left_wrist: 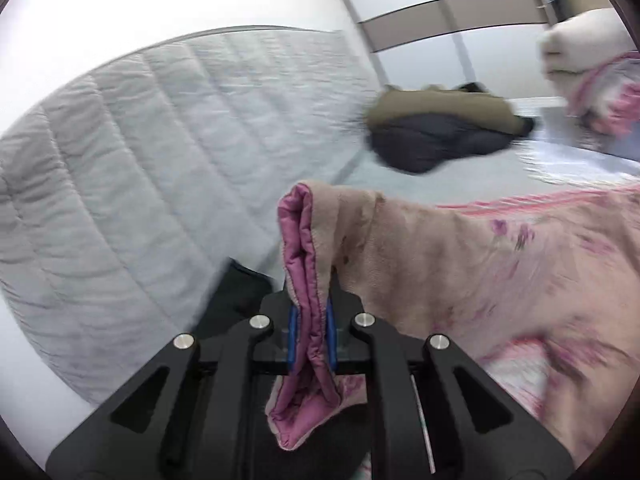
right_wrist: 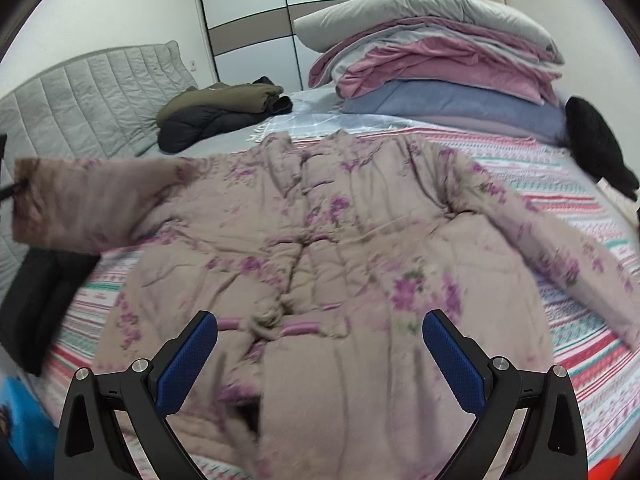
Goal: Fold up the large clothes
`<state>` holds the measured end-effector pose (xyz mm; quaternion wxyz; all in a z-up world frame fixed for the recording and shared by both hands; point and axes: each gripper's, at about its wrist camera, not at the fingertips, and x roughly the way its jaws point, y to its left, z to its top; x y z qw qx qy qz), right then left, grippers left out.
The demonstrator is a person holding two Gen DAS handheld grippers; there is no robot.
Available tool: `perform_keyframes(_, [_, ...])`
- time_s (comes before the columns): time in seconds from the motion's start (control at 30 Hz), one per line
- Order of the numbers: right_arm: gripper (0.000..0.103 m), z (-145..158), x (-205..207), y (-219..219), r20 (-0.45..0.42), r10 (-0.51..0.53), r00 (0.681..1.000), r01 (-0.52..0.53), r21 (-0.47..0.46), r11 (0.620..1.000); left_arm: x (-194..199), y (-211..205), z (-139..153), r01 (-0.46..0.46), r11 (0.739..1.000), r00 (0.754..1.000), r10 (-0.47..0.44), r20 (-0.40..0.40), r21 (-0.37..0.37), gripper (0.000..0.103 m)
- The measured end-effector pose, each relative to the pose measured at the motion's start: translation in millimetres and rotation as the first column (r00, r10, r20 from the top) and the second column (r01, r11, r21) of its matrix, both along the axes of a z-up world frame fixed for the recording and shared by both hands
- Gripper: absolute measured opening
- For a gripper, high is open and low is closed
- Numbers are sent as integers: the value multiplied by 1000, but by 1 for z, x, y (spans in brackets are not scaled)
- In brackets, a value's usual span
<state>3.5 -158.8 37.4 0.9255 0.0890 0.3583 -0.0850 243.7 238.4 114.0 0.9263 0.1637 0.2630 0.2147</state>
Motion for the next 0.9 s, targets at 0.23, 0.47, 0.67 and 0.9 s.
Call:
perform_keyframes(0.23, [103, -9, 11, -23, -44, -7, 999, 6, -5, 1000, 69, 56, -2, -150, 989, 989, 150, -9, 20, 13])
perform_keyframes(0.47, [103, -11, 13, -32, -48, -50, 998, 46, -85, 995, 120, 74, -46, -225, 974, 974, 225, -38, 19, 16])
perform_keyframes(0.67, [103, -14, 18, -36, -55, -78, 995, 74, -72, 995, 119, 61, -76, -168, 985, 983, 165, -75, -43, 79])
perform_keyframes(0.9, [103, -15, 17, -40, -54, -116, 992, 112, -77, 991, 73, 12, -83, -39, 985, 980, 6, -198, -167, 81])
